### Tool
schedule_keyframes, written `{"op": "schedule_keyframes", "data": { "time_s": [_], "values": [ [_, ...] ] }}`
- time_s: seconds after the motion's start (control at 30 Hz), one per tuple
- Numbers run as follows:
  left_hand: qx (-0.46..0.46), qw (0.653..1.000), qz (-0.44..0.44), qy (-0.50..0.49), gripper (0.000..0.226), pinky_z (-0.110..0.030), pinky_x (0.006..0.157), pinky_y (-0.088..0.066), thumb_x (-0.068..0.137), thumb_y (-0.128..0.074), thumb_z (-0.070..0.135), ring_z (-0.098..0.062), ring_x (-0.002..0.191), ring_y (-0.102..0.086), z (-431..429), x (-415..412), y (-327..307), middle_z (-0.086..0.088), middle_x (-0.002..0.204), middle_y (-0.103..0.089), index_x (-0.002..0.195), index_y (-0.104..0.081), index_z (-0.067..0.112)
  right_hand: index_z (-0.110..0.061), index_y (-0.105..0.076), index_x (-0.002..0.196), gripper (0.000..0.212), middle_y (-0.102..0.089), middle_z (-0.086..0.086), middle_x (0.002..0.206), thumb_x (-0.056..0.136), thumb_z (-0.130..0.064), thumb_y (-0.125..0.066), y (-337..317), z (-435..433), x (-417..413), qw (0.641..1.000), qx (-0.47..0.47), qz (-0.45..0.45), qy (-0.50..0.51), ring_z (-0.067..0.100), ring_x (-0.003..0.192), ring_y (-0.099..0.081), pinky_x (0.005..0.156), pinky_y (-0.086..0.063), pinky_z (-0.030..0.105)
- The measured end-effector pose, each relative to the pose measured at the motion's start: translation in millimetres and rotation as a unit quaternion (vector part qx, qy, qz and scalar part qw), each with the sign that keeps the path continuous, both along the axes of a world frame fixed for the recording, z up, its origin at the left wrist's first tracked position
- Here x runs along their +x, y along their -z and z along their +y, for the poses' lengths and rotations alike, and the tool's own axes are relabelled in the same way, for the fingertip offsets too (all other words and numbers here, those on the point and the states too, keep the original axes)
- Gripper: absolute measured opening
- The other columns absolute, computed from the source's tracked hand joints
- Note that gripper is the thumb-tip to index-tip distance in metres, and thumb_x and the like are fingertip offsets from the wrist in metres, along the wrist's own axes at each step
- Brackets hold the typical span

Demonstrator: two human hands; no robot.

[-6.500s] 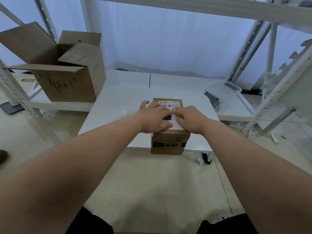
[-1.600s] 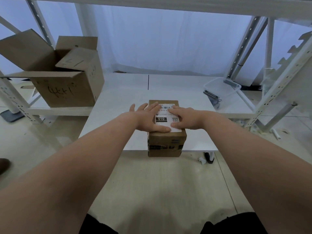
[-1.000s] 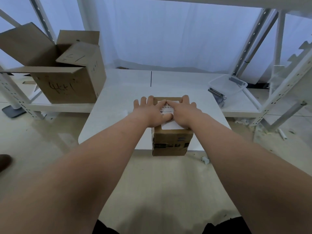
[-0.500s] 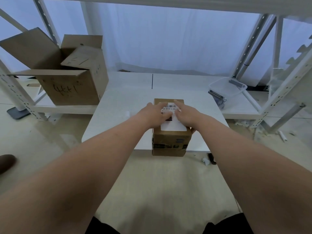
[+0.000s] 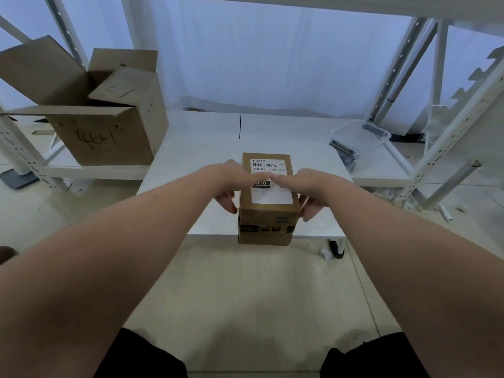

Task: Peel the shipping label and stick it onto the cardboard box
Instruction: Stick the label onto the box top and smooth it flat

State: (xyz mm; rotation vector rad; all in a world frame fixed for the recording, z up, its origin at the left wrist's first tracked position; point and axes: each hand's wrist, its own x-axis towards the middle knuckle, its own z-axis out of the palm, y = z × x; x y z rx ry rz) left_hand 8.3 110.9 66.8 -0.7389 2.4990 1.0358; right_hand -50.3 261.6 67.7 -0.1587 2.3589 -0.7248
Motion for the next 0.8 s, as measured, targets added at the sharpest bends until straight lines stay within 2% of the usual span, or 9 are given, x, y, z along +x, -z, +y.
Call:
{"op": "schedule_keyframes", "data": {
  "time_s": [0.1,0.2,0.27,0.37,0.43,0.53,0.63,0.7,0.8],
  "values": [
    [0.040,0.995,-0.083,0.045,0.076,-0.029,0.064,-0.060,0.079,-0.051,0.068,-0.024,0.071,-0.072,7.4,11.5,1.6,-0.017,0.109,-0.066,0.129,-0.046,0.011,-0.010,-0.046,0.123,0.058,-0.065,0.022,0.103,0.087,-0.052,-0.059,-2.8,2.4,10.6,0.996,-0.007,-0.088,0.006,0.035,0.078,-0.069,0.061,-0.060,0.039],
    [0.109,0.992,-0.046,0.036,0.044,-0.020,0.059,-0.059,0.086,-0.058,0.053,-0.016,0.058,-0.070,7.0,14.5,11.4,-0.005,0.098,-0.065,0.112,-0.048,0.019,-0.012,-0.045,0.121,0.046,-0.061,0.020,0.116,0.088,-0.038,-0.063,-0.3,4.9,13.7,0.993,-0.044,-0.107,0.017,0.039,0.091,-0.068,0.062,-0.059,0.041],
    [0.136,0.990,-0.019,0.008,0.039,-0.023,0.072,-0.058,0.087,-0.061,0.045,-0.018,0.067,-0.072,1.0,11.6,18.1,-0.005,0.104,-0.064,0.112,-0.048,0.018,-0.010,-0.048,0.112,0.037,-0.060,0.017,0.107,0.088,-0.030,-0.066,0.6,7.4,13.4,0.993,-0.067,-0.096,0.032,0.035,0.087,-0.067,0.058,-0.059,0.034],
    [0.171,0.985,-0.003,-0.033,0.048,-0.033,0.097,-0.051,0.084,-0.068,0.039,-0.027,0.087,-0.073,-6.6,9.3,24.9,-0.007,0.106,-0.067,0.116,-0.051,0.009,-0.007,-0.053,0.092,0.022,-0.058,0.012,0.088,0.087,-0.021,-0.068,2.7,10.7,14.5,0.991,-0.098,-0.078,0.055,0.025,0.068,-0.062,0.047,-0.056,0.025],
    [0.195,0.980,0.009,-0.047,0.045,-0.033,0.093,-0.054,0.084,-0.069,0.033,-0.027,0.089,-0.072,-8.3,10.6,24.4,-0.009,0.107,-0.067,0.118,-0.053,0.008,-0.003,-0.056,0.099,0.022,-0.058,0.012,0.091,0.086,-0.016,-0.069,5.2,11.3,13.9,0.988,-0.119,-0.067,0.072,0.023,0.064,-0.062,0.047,-0.057,0.023],
    [0.229,0.969,0.033,-0.081,0.036,-0.032,0.085,-0.056,0.086,-0.068,0.021,-0.025,0.084,-0.072,-10.9,8.5,25.0,-0.010,0.109,-0.065,0.116,-0.056,0.005,0.002,-0.055,0.116,0.034,-0.058,0.017,0.111,0.086,-0.008,-0.068,9.0,10.6,9.2,0.981,-0.160,-0.041,0.100,0.023,0.067,-0.064,0.055,-0.059,0.025],
    [0.247,0.961,0.056,-0.112,0.025,-0.029,0.075,-0.059,0.087,-0.066,0.013,-0.022,0.073,-0.072,-14.8,4.1,25.3,-0.011,0.108,-0.063,0.109,-0.058,0.003,0.007,-0.055,0.116,0.030,-0.057,0.015,0.101,0.087,0.002,-0.063,12.1,7.6,7.1,0.967,-0.212,-0.018,0.144,0.022,0.067,-0.062,0.071,-0.059,0.030],
    [0.244,0.959,0.076,-0.125,0.017,-0.032,0.083,-0.058,0.088,-0.063,0.009,-0.022,0.073,-0.073,-17.7,1.1,24.7,-0.010,0.101,-0.064,0.103,-0.060,0.001,0.011,-0.055,0.117,0.031,-0.057,0.013,0.085,0.086,0.008,-0.059,15.7,6.9,3.7,0.962,-0.220,0.006,0.161,0.020,0.068,-0.060,0.070,-0.057,0.027],
    [0.217,0.961,0.107,-0.137,0.025,-0.039,0.101,-0.047,0.086,-0.060,0.007,-0.023,0.079,-0.074,-20.9,-2.1,23.9,-0.012,0.102,-0.068,0.108,-0.061,-0.003,0.010,-0.056,0.118,0.033,-0.058,0.015,0.091,0.085,0.008,-0.056,16.9,1.9,0.1,0.955,-0.230,0.038,0.185,0.019,0.072,-0.060,0.058,-0.054,0.023]
  ]
}}
